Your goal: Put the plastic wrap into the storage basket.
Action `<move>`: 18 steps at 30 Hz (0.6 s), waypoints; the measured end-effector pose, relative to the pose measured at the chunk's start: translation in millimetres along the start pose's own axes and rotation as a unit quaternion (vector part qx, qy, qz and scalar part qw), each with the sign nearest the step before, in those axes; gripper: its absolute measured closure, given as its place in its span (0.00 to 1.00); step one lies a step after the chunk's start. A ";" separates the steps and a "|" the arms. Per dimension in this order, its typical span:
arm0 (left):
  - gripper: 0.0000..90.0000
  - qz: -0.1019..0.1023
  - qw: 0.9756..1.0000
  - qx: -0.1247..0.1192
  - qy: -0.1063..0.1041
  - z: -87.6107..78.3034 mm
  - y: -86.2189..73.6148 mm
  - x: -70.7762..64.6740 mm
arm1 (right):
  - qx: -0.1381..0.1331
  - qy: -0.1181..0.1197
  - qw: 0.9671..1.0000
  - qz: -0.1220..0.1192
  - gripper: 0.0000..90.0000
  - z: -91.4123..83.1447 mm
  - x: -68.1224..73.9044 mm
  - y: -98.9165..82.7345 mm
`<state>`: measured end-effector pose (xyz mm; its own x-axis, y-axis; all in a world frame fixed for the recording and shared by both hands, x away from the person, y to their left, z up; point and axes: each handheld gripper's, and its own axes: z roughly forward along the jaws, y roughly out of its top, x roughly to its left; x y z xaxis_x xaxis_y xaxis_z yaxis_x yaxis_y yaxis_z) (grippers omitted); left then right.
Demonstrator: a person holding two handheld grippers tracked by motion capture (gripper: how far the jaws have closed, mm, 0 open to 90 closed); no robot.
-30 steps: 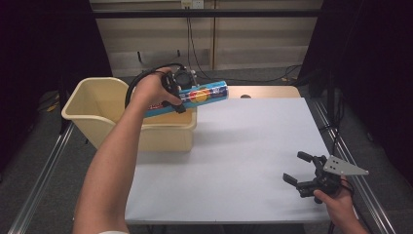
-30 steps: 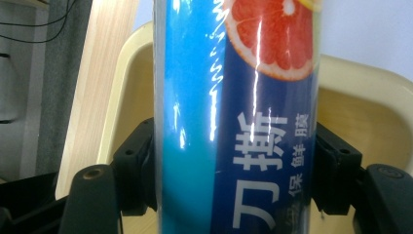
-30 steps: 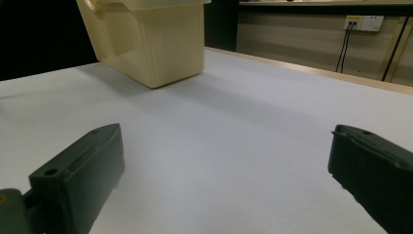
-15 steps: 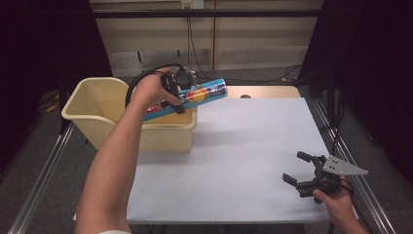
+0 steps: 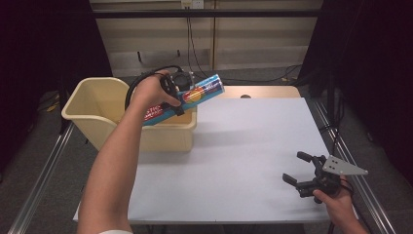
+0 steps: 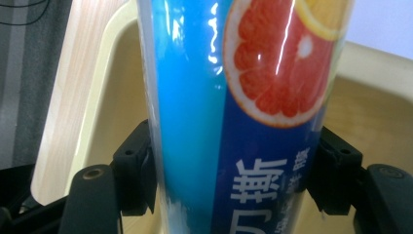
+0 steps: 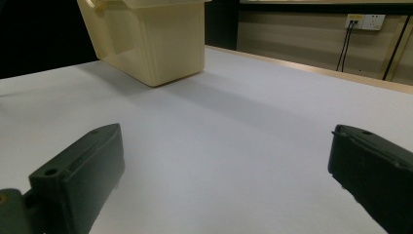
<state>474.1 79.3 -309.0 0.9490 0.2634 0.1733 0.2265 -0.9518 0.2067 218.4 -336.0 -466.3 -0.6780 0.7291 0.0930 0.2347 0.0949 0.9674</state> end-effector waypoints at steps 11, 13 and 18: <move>0.35 -0.012 1.000 0.009 -0.013 7.3 -3.8 1.9 | 0.000 0.002 1.000 0.000 0.00 0.9 0.4 -0.4; 0.34 -0.025 1.000 0.005 -0.017 9.4 -5.7 2.8 | 0.000 0.002 1.000 -0.001 0.00 1.0 0.3 -0.4; 0.35 -0.041 0.999 -0.021 -0.022 -0.8 -10.0 6.8 | 0.002 0.004 1.000 -0.001 0.00 1.1 1.1 -0.6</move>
<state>478.1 90.7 -309.0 0.9366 0.3322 0.1117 0.2952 -0.9195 0.2595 218.3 -334.4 -467.1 -0.6834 0.7241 0.0931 0.2365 0.0989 0.9666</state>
